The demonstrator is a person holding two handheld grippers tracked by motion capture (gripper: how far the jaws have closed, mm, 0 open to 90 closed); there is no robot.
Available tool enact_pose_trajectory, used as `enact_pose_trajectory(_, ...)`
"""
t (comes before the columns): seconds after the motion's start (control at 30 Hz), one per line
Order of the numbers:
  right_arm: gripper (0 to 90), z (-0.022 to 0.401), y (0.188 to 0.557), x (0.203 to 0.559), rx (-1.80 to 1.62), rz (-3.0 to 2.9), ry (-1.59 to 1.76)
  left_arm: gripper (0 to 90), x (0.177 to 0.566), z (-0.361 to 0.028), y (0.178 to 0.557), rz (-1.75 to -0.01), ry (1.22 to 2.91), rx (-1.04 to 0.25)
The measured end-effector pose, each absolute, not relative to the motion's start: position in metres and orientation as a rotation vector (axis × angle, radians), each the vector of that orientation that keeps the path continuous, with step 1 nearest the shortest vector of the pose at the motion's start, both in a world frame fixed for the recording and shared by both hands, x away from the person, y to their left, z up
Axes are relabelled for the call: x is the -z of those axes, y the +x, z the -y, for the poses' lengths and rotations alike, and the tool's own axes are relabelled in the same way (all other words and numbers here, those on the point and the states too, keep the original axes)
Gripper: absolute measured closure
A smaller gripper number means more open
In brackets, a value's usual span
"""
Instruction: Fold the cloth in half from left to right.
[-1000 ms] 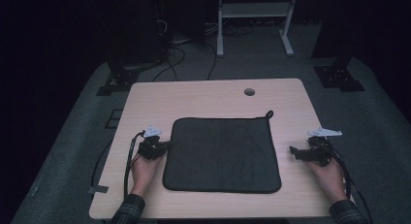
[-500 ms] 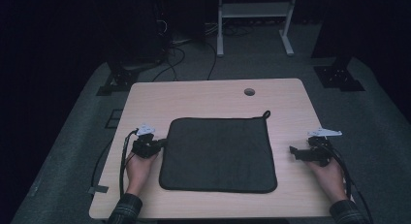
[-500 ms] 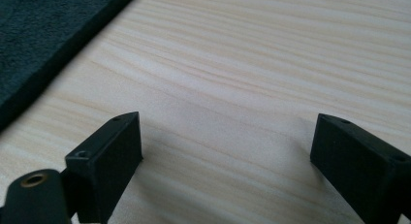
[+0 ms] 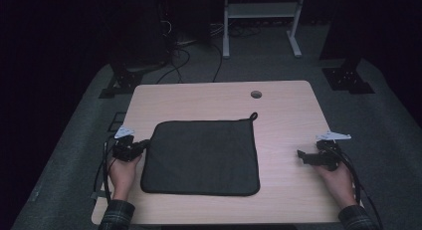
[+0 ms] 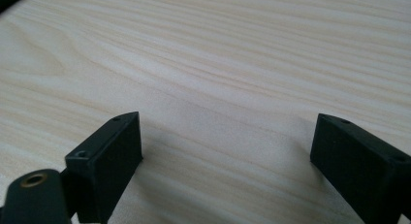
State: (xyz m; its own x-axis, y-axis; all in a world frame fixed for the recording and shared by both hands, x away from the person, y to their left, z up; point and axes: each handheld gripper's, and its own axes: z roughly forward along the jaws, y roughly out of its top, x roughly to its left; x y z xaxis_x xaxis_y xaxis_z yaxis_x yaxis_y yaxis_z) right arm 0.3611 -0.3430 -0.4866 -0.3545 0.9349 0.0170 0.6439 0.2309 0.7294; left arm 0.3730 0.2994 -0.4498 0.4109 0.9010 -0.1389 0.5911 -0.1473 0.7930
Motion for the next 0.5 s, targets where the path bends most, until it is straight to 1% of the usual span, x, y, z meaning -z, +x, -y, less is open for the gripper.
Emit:
enact_pose_trajectory(0.3,10.1,0.343,0.361,0.487,-0.917,-2.085,1.449,87.4,0.437,-0.290,0.372,-1.193,1.761,-0.381)
enact_pose_trajectory(0.5,10.1,0.343,0.361,0.487,-0.917,-2.085,1.448,87.4,0.432,-0.280,0.373,-1.137,1.733,-0.315)
